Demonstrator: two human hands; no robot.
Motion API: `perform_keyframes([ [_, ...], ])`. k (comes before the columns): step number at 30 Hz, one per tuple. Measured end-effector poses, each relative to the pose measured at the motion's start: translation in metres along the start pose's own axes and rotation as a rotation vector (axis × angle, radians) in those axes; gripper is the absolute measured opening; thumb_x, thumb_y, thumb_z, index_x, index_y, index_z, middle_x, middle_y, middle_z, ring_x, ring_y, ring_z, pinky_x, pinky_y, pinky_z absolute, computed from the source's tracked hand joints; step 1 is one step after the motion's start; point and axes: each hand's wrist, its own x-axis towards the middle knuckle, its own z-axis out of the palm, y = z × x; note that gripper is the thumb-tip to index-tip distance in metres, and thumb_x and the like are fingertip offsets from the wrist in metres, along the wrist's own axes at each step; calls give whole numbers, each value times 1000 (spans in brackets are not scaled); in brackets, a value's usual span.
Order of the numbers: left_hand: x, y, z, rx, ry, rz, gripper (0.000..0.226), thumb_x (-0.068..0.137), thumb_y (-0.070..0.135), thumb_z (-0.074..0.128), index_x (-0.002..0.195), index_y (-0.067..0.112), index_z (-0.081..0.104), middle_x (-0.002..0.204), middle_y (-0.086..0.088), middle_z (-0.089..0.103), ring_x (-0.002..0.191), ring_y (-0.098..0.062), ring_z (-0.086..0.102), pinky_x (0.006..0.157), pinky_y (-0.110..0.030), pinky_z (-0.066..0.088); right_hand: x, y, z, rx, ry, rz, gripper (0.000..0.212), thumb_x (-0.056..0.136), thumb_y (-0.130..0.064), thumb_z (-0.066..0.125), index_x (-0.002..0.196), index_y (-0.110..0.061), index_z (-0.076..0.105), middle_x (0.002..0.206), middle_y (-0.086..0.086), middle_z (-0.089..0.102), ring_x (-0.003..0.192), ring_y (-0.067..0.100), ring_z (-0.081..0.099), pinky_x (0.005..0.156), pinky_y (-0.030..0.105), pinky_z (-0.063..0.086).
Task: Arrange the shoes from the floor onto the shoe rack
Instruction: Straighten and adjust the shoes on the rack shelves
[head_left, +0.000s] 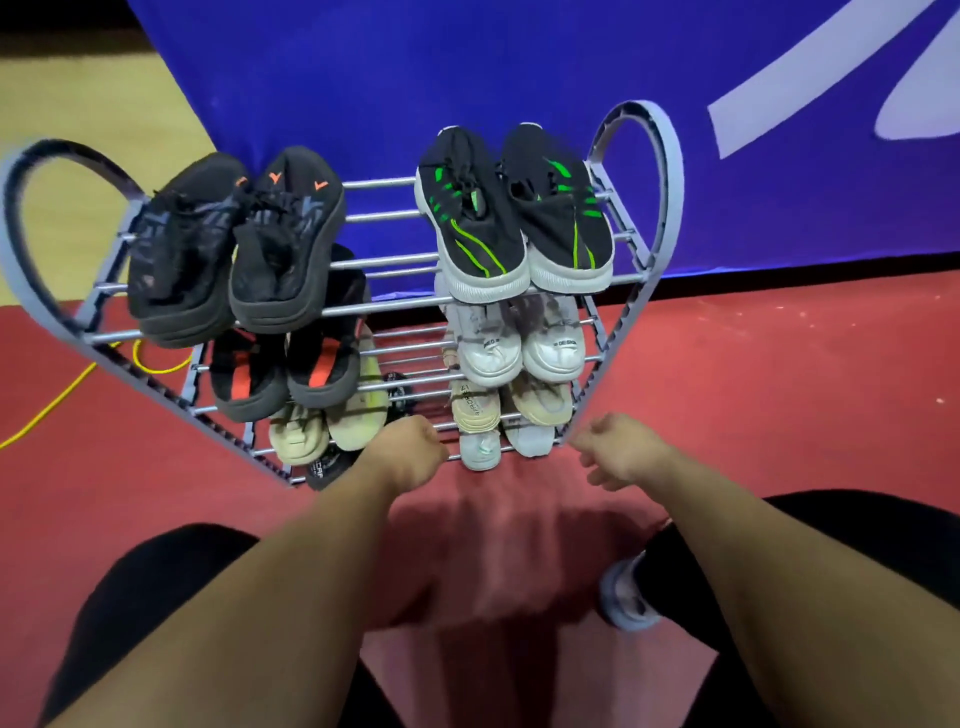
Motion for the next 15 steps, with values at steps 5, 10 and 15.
perform_keyframes([
  [5, 36, 5, 17, -388, -54, -171, 13, 85, 22, 69, 77, 18, 59, 72, -5, 63, 60, -23, 59, 57, -36, 55, 34, -12, 6, 175, -22, 52, 12, 96, -23, 58, 89, -13, 59, 82, 9, 64, 63, 26, 60, 60, 34, 49],
  [10, 59, 19, 29, -784, -132, -272, 35, 80, 28, 73, 111, 14, 66, 110, -10, 76, 99, -26, 75, 66, -30, 55, 49, -33, 21, 527, -76, 121, 21, 92, -24, 56, 111, -16, 58, 104, 9, 72, 77, 27, 70, 79, 42, 60],
  [15, 77, 18, 42, -786, -59, -340, 21, 88, 20, 69, 102, 5, 73, 75, -2, 71, 68, -19, 60, 62, -30, 53, 67, -25, 40, 581, 41, 224, 24, 93, -19, 50, 115, -12, 58, 95, 6, 68, 74, 24, 68, 69, 35, 57],
])
